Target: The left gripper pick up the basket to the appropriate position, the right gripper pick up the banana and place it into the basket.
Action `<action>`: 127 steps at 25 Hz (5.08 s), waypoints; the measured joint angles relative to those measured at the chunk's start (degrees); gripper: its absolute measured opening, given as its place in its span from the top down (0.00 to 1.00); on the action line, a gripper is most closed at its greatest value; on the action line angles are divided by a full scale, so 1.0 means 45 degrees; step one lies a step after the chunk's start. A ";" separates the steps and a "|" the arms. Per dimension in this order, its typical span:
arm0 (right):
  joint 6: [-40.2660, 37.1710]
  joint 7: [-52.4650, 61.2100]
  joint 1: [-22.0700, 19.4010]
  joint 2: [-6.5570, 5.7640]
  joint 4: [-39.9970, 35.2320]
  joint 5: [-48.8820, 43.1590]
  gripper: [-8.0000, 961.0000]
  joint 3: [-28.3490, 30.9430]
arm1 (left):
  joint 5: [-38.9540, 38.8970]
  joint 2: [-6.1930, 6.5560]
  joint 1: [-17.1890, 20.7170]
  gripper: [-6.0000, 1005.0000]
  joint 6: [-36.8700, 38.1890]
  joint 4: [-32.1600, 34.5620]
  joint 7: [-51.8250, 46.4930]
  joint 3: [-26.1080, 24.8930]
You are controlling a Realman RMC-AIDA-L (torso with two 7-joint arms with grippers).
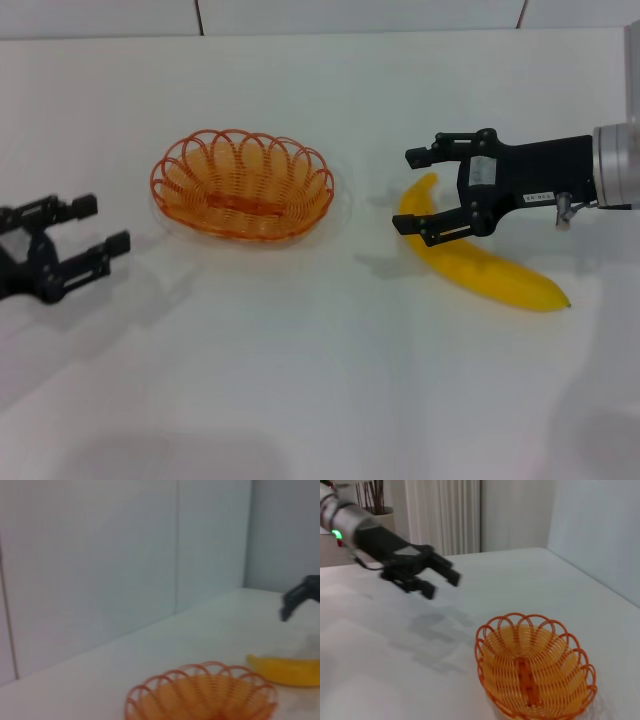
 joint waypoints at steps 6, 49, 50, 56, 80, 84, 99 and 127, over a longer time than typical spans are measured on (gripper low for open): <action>-0.0050 0.1129 -0.0223 0.0036 -0.0586 -0.0082 0.06 -0.0633 | -0.0032 0.0072 0.0563 0.36 0.0656 0.0011 0.0366 -0.0022; 0.2528 0.9341 -0.1173 -0.0072 -0.4447 -0.2599 0.07 -0.7585 | 0.0011 0.0011 0.0500 0.36 0.0434 -0.0018 0.0464 -0.0041; 0.2529 0.9379 -0.1156 -0.0073 -0.4429 -0.2600 0.07 -0.7582 | 0.0011 0.0011 0.0500 0.36 0.0434 -0.0018 0.0464 -0.0041; 0.2526 0.9584 -0.1054 -0.0125 -0.4351 -0.2726 0.20 -0.7560 | 0.0008 0.0012 0.0500 0.36 0.0433 -0.0018 0.0464 -0.0041; 0.2152 0.9136 -0.0351 -0.0044 -0.6648 -0.0398 0.50 -0.7667 | -0.0015 -0.0031 0.0486 0.36 0.0432 0.0002 0.0464 -0.0041; 0.3168 0.9530 0.0399 -0.0022 -0.6482 -0.0020 0.50 -0.8908 | 0.0016 -0.0036 0.0409 0.36 0.0432 0.0002 0.0464 -0.0041; 0.7580 1.0931 0.3277 0.0049 -0.3220 0.0259 0.50 -1.3111 | 0.0014 -0.0050 0.0161 0.36 0.0409 -0.0071 0.0464 -0.0022; 0.3530 0.7523 0.0671 -0.0096 -0.5279 0.2393 0.10 -0.8924 | 0.0000 -0.0067 0.0286 0.36 0.0276 -0.0096 0.0464 -0.0038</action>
